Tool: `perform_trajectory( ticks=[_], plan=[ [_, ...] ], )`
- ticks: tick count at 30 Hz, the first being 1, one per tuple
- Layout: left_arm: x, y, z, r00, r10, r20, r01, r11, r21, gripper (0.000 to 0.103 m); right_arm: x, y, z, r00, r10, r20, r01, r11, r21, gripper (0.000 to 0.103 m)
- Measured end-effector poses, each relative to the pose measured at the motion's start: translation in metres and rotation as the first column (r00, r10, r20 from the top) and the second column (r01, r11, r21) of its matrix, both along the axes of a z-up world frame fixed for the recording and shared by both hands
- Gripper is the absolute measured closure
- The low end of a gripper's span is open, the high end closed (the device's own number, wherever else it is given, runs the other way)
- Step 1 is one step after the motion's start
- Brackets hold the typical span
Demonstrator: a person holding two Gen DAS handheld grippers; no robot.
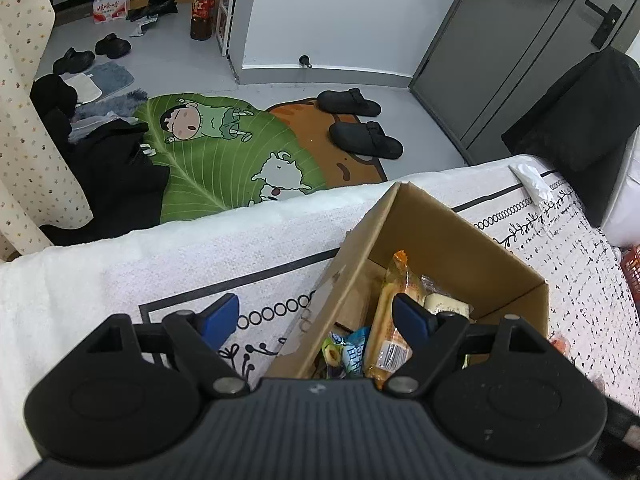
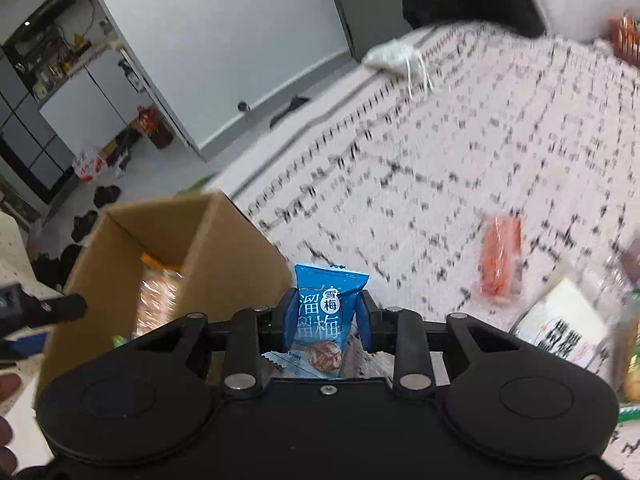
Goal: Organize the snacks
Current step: 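Lower the blue plum candy into the box and open the right tool, then move both tools back over the remaining snacks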
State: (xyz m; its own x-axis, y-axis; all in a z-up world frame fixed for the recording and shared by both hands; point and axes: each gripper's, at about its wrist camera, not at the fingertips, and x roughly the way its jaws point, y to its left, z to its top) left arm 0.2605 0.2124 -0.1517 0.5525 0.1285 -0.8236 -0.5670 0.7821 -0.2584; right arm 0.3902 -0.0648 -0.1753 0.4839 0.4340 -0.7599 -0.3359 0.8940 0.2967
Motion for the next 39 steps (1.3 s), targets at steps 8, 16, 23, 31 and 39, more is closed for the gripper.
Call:
perform_trajectory(
  ticks=[8, 16, 23, 31, 39],
  plan=[
    [-0.006, -0.001, 0.009, 1.000, -0.013, 0.020, 0.013, 1.000, -0.011, 0.020, -0.013, 0.000, 0.040, 0.997, -0.013, 0.078, 0.010, 0.999, 0.032, 0.073],
    [-0.016, 0.004, 0.022, 0.999, -0.008, 0.032, 0.009, 1.000, -0.016, 0.020, -0.029, 0.008, 0.066, 0.995, 0.034, 0.096, -0.045, 0.993, 0.112, 0.073],
    [-0.026, 0.009, 0.036, 0.999, 0.001, 0.035, -0.001, 1.000, -0.006, 0.020, -0.045, 0.032, 0.068, 0.991, 0.126, 0.040, -0.131, 0.976, 0.174, 0.072],
    [-0.037, 0.004, 0.053, 0.999, -0.003, 0.044, 0.003, 1.000, 0.009, 0.020, -0.063, 0.041, 0.073, 0.986, 0.166, 0.025, -0.167, 0.969, 0.180, 0.062],
    [-0.049, -0.008, 0.065, 0.999, -0.022, 0.041, 0.021, 1.000, 0.014, 0.020, -0.077, 0.025, 0.086, 0.987, 0.149, 0.059, -0.156, 0.980, 0.121, 0.056]
  ],
)
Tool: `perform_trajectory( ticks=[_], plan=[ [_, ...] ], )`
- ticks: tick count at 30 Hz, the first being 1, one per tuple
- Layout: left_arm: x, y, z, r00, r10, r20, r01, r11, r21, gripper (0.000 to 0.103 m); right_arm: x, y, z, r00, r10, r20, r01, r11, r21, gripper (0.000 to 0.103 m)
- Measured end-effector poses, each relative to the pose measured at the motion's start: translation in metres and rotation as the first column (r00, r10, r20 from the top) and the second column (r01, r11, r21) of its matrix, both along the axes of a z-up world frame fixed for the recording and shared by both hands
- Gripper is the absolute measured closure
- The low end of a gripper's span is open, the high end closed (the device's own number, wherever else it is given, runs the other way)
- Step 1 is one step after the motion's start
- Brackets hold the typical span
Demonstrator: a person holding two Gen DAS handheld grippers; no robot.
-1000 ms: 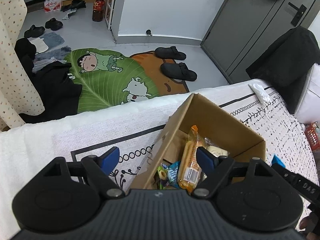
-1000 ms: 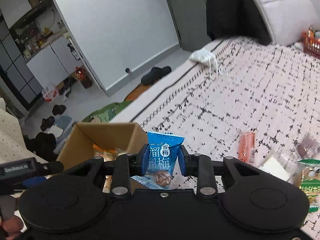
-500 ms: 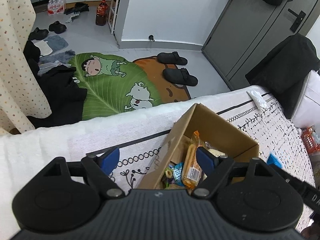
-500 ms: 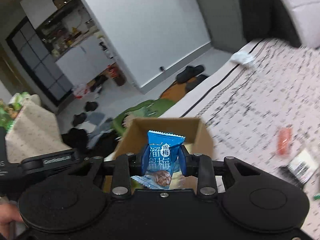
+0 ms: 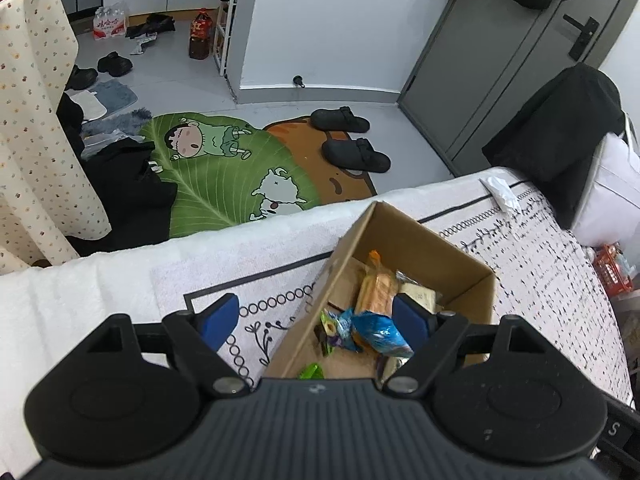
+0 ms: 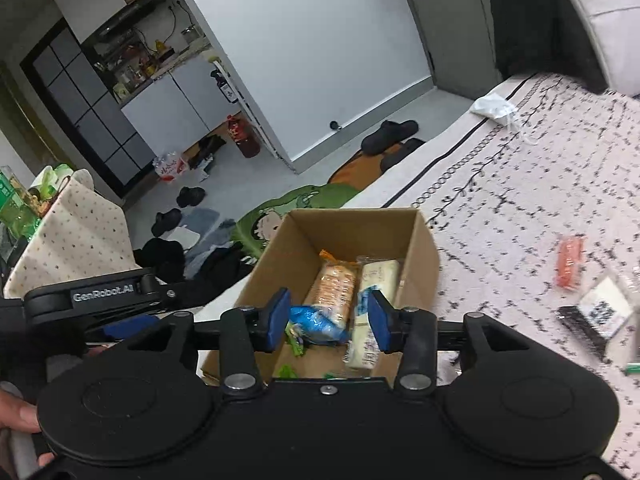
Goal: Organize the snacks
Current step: 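Move both tools back over the remaining snacks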
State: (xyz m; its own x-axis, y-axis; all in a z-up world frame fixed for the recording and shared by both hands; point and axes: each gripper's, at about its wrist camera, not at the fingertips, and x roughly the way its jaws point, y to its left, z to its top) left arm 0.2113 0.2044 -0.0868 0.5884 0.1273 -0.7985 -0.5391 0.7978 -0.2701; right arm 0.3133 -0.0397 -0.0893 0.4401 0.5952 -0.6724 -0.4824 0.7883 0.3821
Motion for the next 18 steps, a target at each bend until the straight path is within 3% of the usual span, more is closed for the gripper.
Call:
perform_trajectory(
  ticks=[3, 10, 14, 18],
  plan=[
    [-0.004, -0.008, 0.007, 1.000, -0.016, 0.012, 0.016, 1.000, 0.003, 0.019, -0.006, -0.007, 0.008, 0.999, -0.014, 0.038, 0.015, 1.000, -0.017, 0.051],
    [-0.012, -0.032, 0.023, 0.996, -0.053, 0.066, 0.053, 0.999, 0.005, 0.000, -0.014, -0.036, 0.024, 0.992, -0.073, 0.103, 0.080, 0.995, -0.058, 0.036],
    [-0.013, -0.048, 0.026, 0.995, -0.072, 0.070, 0.071, 0.997, 0.013, 0.000, -0.016, -0.064, 0.028, 0.987, -0.111, 0.114, 0.120, 0.990, -0.073, 0.025],
    [-0.012, -0.068, 0.030, 0.992, -0.102, 0.079, 0.101, 0.995, 0.020, 0.000, -0.016, -0.090, 0.026, 0.983, -0.147, 0.112, 0.157, 0.983, -0.090, 0.020]
  ],
)
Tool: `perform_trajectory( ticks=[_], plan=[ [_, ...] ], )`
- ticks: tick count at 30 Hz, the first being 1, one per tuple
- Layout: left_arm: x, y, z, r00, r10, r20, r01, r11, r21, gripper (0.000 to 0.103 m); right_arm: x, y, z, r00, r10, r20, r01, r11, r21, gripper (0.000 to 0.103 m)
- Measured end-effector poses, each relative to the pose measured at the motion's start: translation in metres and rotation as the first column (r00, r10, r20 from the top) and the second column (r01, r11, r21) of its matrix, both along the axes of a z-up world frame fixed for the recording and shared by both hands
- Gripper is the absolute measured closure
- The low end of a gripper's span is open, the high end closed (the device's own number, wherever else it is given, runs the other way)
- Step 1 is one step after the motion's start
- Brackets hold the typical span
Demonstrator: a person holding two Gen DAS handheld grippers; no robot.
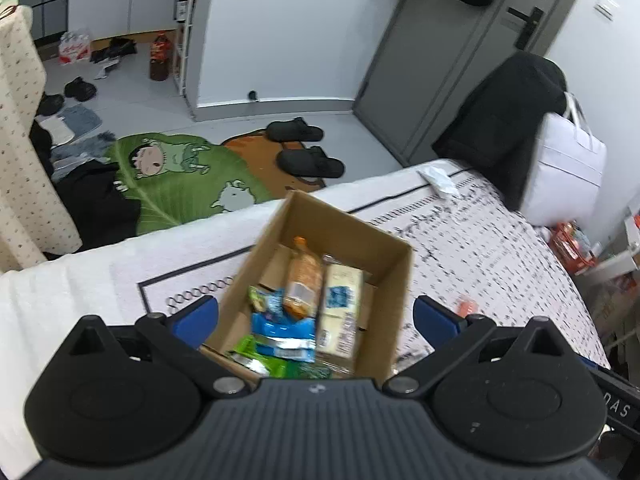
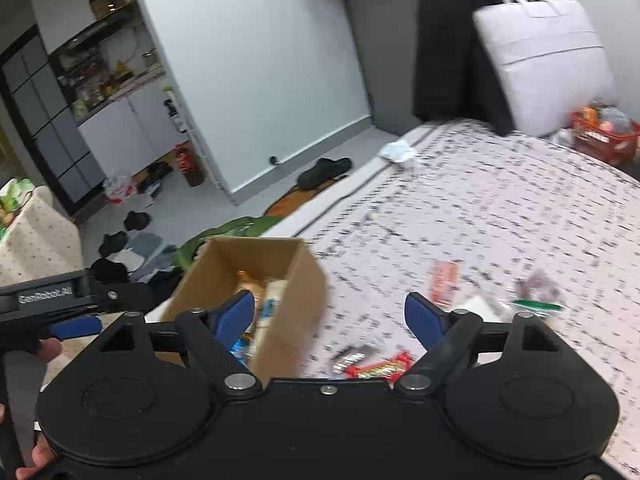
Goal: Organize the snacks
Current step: 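Move both tools back over the remaining snacks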
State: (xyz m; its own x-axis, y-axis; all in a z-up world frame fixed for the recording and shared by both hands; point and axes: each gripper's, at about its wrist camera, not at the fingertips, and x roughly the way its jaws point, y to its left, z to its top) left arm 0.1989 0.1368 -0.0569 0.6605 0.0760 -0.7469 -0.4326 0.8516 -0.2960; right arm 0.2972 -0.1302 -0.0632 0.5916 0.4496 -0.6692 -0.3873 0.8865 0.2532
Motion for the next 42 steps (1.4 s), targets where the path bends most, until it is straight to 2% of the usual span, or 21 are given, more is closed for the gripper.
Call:
perform_trajectory(
  ticks=[11, 22, 27, 33, 42],
  plan=[
    [0.008, -0.055, 0.002, 0.997, -0.073, -0.014, 0.073, 0.997, 0.002, 0.000, -0.001, -0.059, -0.005, 0.999, -0.053, -0.004, 0.053, 0.998, -0.025, 0.015],
    [0.019, -0.101, -0.006, 0.992, -0.126, -0.026, 0.128, 0.991, 0.047, 0.001, 0.008, -0.109, -0.025, 0.990, -0.135, -0.036, 0.135, 0.991, 0.015, 0.017],
    [0.026, -0.114, -0.015, 0.991, -0.130, -0.027, 0.131, 0.991, 0.029, 0.002, 0.017, -0.122, -0.042, 0.984, -0.163, -0.076, 0.164, 0.986, 0.014, 0.017],
    [0.038, -0.135, -0.028, 0.990, -0.136, -0.030, 0.137, 0.990, 0.031, 0.003, 0.027, -0.132, -0.059, 0.976, -0.181, -0.123, 0.186, 0.982, 0.025, 0.022],
    [0.059, -0.162, -0.062, 0.986, -0.139, -0.091, 0.140, 0.990, 0.002, 0.011, 0.050, -0.140, -0.088, 0.965, -0.200, -0.168, 0.202, 0.979, -0.003, 0.029]
  ],
)
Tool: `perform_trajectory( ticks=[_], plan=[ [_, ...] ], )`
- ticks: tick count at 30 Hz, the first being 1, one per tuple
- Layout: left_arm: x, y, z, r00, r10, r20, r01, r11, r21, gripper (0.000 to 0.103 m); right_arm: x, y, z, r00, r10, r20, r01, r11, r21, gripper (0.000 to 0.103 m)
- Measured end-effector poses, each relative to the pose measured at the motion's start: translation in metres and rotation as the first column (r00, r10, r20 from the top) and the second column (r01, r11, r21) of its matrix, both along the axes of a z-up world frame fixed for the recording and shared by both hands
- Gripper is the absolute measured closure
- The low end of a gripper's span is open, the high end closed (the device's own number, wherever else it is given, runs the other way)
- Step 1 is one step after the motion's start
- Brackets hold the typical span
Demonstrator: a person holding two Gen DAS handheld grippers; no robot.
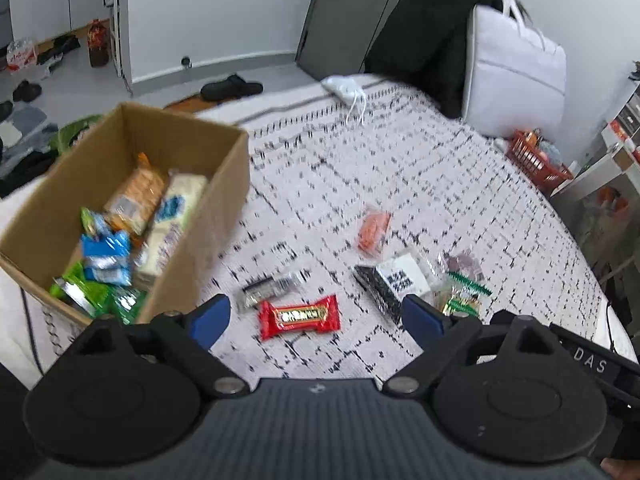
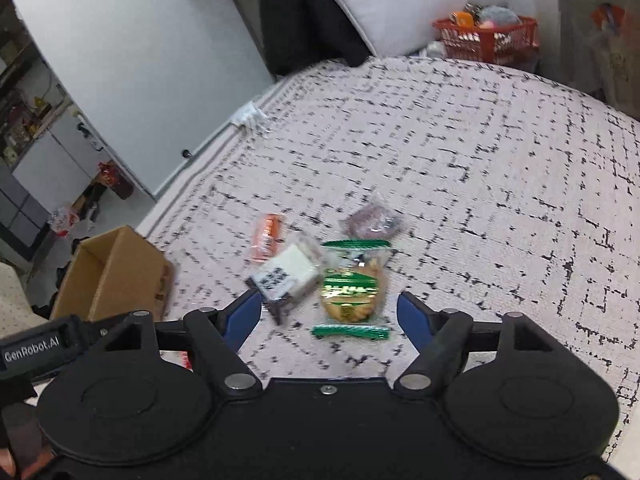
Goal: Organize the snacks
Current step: 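Move both tools back over the remaining snacks, then grasp the red chocolate bar with the left tool while the right tool grasps the green cracker packet, then carry both snacks into the cardboard box and open both tools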
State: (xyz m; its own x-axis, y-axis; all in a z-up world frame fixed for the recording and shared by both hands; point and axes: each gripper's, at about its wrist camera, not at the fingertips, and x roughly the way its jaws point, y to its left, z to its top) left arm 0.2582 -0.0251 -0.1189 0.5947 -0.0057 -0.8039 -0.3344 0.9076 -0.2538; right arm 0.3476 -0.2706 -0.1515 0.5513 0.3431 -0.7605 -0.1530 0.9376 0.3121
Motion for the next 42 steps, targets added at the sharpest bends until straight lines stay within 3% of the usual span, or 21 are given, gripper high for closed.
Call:
perform_trajectory(
  ticks=[16, 25, 29, 31, 32, 33, 37, 39, 42],
  plan=[
    [0.037, -0.007, -0.065, 0.990, 0.046, -0.132, -0.046, 0.999, 0.002, 0.011, 0.031, 0.009, -0.038, 0.997, 0.012, -0.070, -0.013, 1.000, -0.017, 0.029],
    [0.048, -0.003, -0.087, 0.982, 0.067, -0.175, -0.067, 0.998, 0.009, 0.011, 0.042, 0.018, -0.055, 0.994, 0.016, -0.106, -0.023, 0.998, -0.062, 0.029],
    [0.050, -0.004, -0.091, 0.982, 0.068, -0.175, -0.066, 0.998, 0.018, 0.013, 0.042, 0.024, -0.060, 0.996, 0.031, -0.084, -0.038, 0.995, -0.094, 0.029],
    [0.051, -0.007, -0.091, 0.983, 0.062, -0.173, -0.058, 0.998, 0.030, 0.017, 0.041, 0.027, -0.060, 0.997, 0.034, -0.071, -0.043, 0.992, -0.120, 0.036],
    [0.052, -0.008, -0.091, 0.983, 0.061, -0.176, -0.055, 0.998, 0.039, 0.023, 0.041, 0.029, -0.060, 0.997, 0.044, -0.067, -0.052, 0.990, -0.132, 0.047],
    [0.053, -0.009, -0.092, 0.982, 0.062, -0.181, -0.053, 0.997, 0.055, 0.031, 0.040, 0.029, -0.060, 0.997, 0.051, -0.065, -0.059, 0.988, -0.144, 0.051],
    [0.051, -0.010, -0.089, 0.983, 0.058, -0.177, -0.048, 0.997, 0.062, 0.044, 0.038, 0.027, -0.056, 0.996, 0.059, -0.067, -0.067, 0.990, -0.124, 0.055],
    [0.050, -0.010, -0.084, 0.984, 0.050, -0.169, -0.040, 0.997, 0.065, 0.057, 0.036, 0.026, -0.053, 0.996, 0.050, -0.068, -0.058, 0.991, -0.117, 0.055],
    [0.046, -0.009, -0.078, 0.986, 0.035, -0.162, -0.031, 0.999, 0.029, 0.060, 0.032, 0.024, -0.044, 0.998, 0.051, -0.046, -0.056, 0.993, -0.104, 0.056]
  ],
)
